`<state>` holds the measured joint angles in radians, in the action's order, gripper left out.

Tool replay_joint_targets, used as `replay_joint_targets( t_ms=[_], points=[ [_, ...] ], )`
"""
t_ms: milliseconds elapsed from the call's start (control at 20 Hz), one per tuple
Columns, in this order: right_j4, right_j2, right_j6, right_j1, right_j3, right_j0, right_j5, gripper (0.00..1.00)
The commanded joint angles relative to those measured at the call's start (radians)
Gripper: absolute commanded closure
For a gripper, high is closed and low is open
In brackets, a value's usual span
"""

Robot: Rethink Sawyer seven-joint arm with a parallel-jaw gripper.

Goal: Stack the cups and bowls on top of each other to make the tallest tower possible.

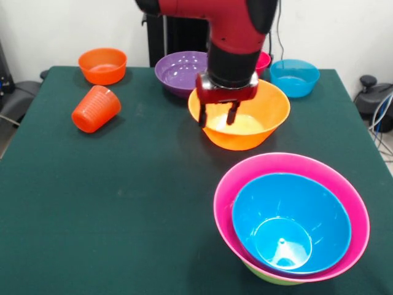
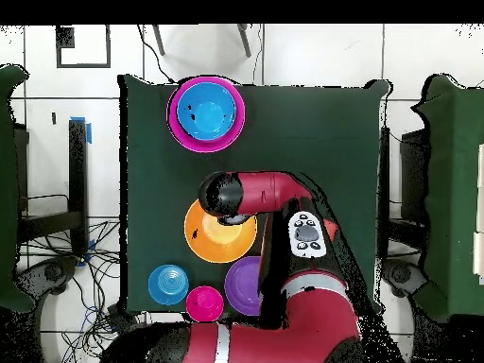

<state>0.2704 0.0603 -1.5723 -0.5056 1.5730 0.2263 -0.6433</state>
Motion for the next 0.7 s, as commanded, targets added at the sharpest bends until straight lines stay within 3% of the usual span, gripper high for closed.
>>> replay_joint_targets(
  t_ms=[50,700],
  points=[
    [0.077,-0.026,-0.119,0.097,-0.002,-0.025,0.079,0.00],
    [0.056,-0.072,-0.134,0.206,-0.055,-0.039,0.151,0.00]
  ],
)
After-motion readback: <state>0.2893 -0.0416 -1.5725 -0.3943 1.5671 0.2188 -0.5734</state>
